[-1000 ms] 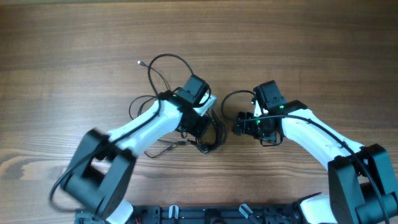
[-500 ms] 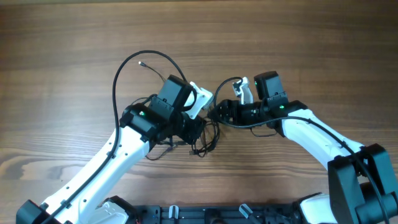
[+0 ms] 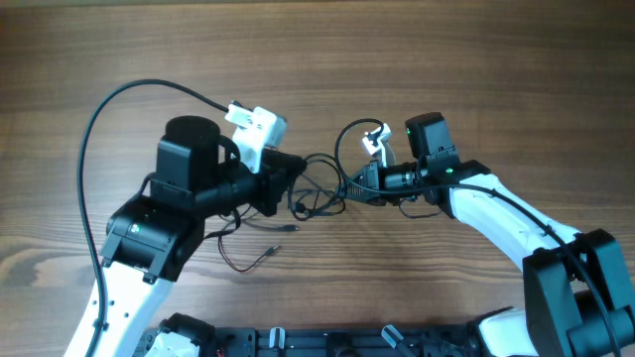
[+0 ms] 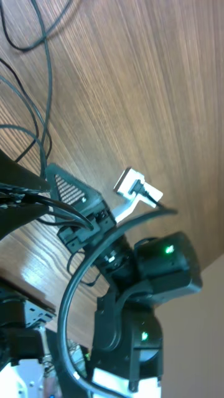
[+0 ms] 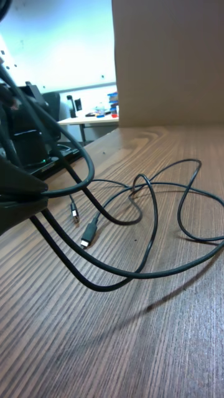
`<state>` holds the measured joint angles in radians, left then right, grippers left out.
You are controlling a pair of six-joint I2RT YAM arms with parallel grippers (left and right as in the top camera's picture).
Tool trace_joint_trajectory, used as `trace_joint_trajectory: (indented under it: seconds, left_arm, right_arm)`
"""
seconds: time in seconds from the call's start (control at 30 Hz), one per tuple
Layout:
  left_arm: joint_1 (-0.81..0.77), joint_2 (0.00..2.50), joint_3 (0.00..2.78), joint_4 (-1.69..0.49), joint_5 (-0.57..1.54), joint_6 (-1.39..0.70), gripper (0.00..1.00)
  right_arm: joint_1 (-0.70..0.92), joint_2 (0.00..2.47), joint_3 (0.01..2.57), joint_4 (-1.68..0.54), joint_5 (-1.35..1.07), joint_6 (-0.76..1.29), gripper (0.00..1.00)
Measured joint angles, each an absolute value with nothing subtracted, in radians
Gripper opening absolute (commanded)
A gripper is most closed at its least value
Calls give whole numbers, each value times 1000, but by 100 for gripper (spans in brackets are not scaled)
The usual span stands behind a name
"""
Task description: Untangle cables
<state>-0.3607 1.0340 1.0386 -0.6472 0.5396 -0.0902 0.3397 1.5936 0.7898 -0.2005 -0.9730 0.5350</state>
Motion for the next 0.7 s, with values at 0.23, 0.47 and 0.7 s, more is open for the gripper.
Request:
trace_joint_trajectory:
  seconds: [0.23, 0.47, 0.7]
  left_arm:
    - [-121, 1034, 1039, -788, 491, -112, 12]
    - [68, 1045, 1039, -888, 454, -119, 7]
    - [68, 1216, 1043, -986, 490, -121, 25]
  right_arm:
    - [342, 1595, 793, -485, -590, 625, 4]
    - [339, 1596, 789, -418, -428, 679, 52]
    - [402, 1597, 789, -255, -732, 620, 68]
